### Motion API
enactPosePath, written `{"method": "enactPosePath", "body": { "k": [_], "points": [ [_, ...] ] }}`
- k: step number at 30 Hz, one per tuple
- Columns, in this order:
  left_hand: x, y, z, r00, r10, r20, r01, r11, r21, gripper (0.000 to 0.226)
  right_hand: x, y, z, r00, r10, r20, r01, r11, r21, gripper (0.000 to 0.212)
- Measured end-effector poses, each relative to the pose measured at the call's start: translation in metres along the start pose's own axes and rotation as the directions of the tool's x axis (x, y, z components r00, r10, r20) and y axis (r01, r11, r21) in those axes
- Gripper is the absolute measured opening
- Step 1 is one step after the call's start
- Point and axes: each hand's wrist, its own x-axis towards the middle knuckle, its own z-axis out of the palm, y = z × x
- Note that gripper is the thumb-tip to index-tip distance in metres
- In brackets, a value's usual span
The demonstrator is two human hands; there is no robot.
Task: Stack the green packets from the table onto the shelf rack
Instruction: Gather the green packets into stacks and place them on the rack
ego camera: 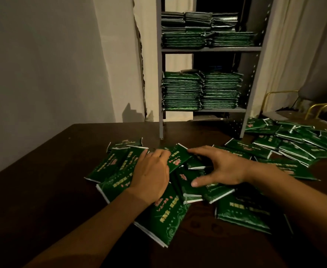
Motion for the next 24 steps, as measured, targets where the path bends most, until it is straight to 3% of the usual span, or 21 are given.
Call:
{"method": "enactPosePath", "body": {
  "k": [4,6,10,13,18,22,24],
  "points": [
    [0.023,0.013,-0.009,0.990,-0.135,0.030,0.138,0.973,-0.187,0.011,0.003,0.013,0.004,0.981,-0.076,-0.181,0.077,0.997,-0.002,0.082],
    [0.036,0.019,-0.005,0.977,-0.192,0.089,0.208,0.947,-0.246,0.014,0.004,0.023,0.007,0.972,-0.073,-0.222,0.079,0.997,0.017,0.064],
    [0.040,0.015,0.007,0.984,-0.141,0.106,0.154,0.981,-0.120,0.030,0.005,0.032,0.000,0.964,-0.126,-0.234,0.120,0.992,-0.040,0.033],
    [0.042,0.005,0.012,0.972,-0.208,0.108,0.223,0.965,-0.141,0.031,0.002,0.038,-0.008,0.952,-0.136,-0.272,0.119,0.990,-0.081,0.014],
    [0.042,0.007,0.017,0.982,-0.191,0.016,0.191,0.974,-0.125,0.029,-0.009,0.045,-0.024,0.940,-0.062,-0.337,0.062,0.998,-0.011,0.028],
    [0.040,0.011,0.018,0.984,-0.177,-0.019,0.174,0.978,-0.118,0.030,-0.018,0.041,-0.027,0.994,-0.011,-0.111,0.006,0.999,-0.050,0.044],
    [0.039,0.011,0.019,0.983,-0.186,-0.005,0.184,0.976,-0.120,0.030,-0.021,0.037,-0.024,1.000,0.026,-0.006,-0.027,0.998,-0.051,0.066]
  ]
}}
